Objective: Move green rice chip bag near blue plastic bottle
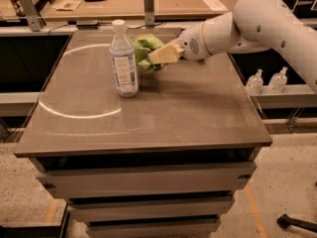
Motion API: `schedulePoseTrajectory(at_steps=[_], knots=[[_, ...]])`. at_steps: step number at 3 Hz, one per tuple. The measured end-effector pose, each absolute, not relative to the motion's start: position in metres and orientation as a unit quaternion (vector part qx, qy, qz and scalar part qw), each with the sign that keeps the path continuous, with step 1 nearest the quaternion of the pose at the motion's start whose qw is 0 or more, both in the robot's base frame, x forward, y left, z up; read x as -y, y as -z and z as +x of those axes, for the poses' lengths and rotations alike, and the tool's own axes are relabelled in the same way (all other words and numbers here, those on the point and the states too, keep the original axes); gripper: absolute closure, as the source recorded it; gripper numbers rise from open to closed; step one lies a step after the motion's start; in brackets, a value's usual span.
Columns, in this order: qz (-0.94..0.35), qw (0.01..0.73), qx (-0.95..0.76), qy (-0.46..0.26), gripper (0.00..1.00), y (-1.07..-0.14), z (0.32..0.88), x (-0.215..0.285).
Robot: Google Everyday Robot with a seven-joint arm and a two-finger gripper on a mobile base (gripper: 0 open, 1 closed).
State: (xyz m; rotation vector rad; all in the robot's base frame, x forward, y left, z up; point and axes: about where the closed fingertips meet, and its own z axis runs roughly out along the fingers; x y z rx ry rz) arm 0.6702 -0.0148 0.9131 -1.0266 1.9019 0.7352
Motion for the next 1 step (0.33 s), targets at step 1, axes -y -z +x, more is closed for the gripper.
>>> schedulePoseTrajectory(at_steps=[1], knots=[[-0.410, 0.416, -0.757, -0.293, 0.81, -0.9126, 0.6702, 0.0121]])
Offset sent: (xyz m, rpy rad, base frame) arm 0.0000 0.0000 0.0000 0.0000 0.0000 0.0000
